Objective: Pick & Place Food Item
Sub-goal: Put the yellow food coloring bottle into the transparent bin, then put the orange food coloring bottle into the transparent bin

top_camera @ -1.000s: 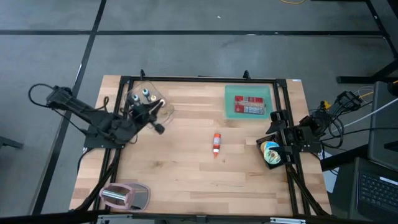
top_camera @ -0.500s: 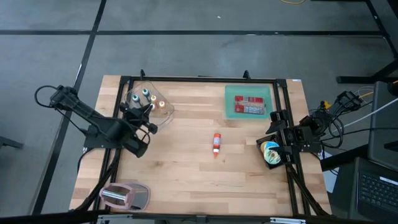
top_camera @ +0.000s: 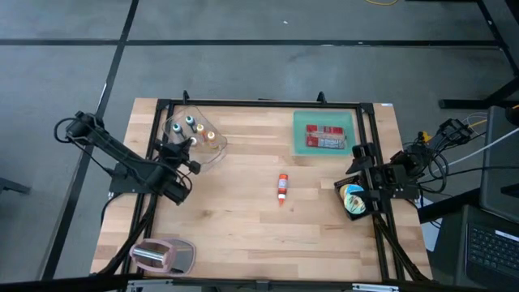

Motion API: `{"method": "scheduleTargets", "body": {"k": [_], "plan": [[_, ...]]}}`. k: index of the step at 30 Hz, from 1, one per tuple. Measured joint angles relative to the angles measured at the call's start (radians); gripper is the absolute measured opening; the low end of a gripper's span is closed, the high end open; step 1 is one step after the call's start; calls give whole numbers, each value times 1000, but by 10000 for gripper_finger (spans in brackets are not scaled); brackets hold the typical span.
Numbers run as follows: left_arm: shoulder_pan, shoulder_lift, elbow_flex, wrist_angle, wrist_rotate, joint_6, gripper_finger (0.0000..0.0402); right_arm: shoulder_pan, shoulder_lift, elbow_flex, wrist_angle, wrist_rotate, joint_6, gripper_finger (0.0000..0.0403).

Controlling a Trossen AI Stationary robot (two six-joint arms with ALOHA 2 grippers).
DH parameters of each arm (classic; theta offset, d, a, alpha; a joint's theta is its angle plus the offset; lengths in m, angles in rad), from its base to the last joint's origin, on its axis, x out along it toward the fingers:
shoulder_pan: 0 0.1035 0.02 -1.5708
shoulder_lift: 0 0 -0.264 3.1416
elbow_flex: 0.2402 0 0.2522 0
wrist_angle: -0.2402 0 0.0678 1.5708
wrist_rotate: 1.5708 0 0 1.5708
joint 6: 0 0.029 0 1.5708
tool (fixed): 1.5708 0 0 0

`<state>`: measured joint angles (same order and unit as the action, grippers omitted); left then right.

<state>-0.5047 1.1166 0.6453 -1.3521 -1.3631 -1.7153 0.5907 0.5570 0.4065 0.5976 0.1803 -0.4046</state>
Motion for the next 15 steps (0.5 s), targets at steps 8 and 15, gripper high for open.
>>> {"method": "scheduleTargets", "body": {"k": [8,15], "plan": [[24,-3,0,-165,54,-134,1,0,0,0,-1,14,-1,242],[24,-3,0,-185,54,-157,2,0,0,0,-3,14,-1,242]]}}
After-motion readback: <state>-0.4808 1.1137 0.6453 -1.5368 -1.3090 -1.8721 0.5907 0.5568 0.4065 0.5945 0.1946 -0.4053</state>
